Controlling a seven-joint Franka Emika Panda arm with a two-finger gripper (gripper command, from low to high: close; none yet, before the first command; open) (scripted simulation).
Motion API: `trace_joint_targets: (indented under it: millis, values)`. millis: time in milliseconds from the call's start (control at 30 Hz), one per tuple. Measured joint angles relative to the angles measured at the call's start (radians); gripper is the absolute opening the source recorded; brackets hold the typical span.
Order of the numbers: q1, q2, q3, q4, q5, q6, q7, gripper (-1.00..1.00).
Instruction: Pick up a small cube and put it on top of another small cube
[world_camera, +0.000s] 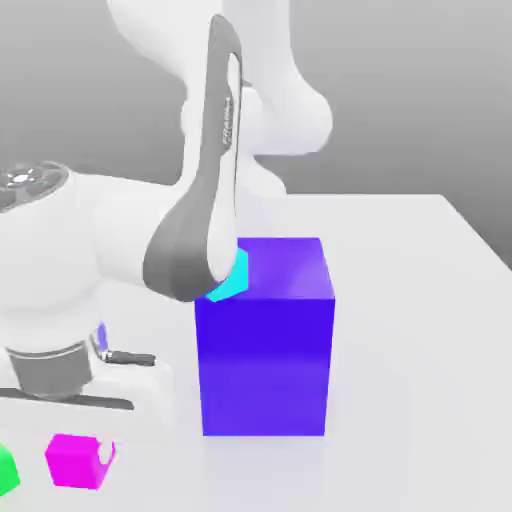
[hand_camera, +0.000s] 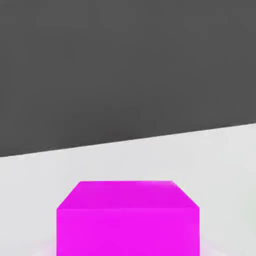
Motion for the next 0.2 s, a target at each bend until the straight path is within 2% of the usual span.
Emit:
trace_joint_targets:
  millis: [33,67,200]
  values:
    - [-0.039,0.039,-0.007,0.016,0.031,0.02,-0.005,-1.0]
    - [-0.078,0.079,-0.01,0.035,0.061,0.038,-0.011,1.0]
    - [-0.078,0.079,-0.01,0.035,0.061,0.038,-0.011,1.0]
